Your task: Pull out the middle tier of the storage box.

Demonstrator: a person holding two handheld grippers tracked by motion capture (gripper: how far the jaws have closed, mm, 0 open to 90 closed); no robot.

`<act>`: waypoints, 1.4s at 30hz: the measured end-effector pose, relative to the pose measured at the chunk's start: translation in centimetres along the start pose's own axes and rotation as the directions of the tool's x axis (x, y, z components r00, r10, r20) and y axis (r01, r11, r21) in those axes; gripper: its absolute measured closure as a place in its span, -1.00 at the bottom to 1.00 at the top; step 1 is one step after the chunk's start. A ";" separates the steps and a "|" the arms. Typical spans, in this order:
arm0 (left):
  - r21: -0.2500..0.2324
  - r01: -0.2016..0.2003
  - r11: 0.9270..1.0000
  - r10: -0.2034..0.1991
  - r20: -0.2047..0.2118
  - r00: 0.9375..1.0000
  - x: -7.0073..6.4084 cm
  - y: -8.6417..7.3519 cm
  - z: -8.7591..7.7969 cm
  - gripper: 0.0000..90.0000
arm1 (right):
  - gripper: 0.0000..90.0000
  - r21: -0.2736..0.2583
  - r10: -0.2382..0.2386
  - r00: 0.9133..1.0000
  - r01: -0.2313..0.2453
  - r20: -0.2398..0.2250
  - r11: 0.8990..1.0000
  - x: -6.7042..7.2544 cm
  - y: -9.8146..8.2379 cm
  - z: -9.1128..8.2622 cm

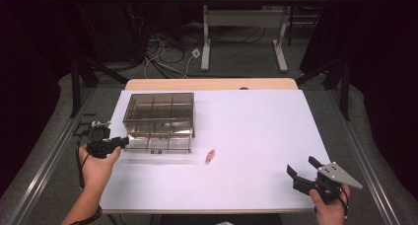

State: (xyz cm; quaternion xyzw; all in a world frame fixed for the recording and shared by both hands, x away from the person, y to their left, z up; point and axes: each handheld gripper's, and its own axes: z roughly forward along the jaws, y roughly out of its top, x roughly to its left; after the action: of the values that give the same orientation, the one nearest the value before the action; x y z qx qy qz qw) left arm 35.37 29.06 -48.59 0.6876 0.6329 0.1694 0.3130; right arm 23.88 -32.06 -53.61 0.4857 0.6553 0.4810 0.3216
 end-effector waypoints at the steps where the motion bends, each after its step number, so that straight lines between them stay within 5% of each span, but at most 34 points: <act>1: -0.005 -0.002 1.000 0.002 -0.004 1.000 0.1 0.0 -0.1 0.37 | -0.67 0.000 0.003 1.000 -0.003 0.001 1.000 0.0 0.0 0.0; 16: -0.128 -0.021 0.992 0.022 0.008 1.000 0.2 0.4 -1.2 0.16 | -0.67 -0.013 -0.005 1.000 0.005 0.008 1.000 0.0 0.2 -0.3; 27: -0.173 -0.026 0.985 0.031 0.029 0.999 -0.3 0.5 -1.3 -0.06 | -0.67 -0.021 -0.013 1.000 0.013 0.010 1.000 0.2 0.3 -0.4; 30: -0.184 -0.004 0.983 0.014 0.051 0.999 -0.6 0.6 -1.6 -0.06 | -0.67 -0.016 -0.016 1.000 0.016 0.011 1.000 0.2 0.3 -0.4; 42: -0.250 -0.034 0.968 0.060 0.098 0.993 -2.7 0.4 -1.9 -0.49 | -0.67 -0.018 -0.023 1.000 0.023 0.000 1.000 0.3 0.3 -0.2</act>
State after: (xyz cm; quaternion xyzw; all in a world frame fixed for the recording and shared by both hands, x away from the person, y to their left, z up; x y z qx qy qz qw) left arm 34.07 26.86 -46.45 0.6660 0.5729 0.2181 0.4252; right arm 23.71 -31.77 -53.20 0.4751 0.6564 0.4833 0.3314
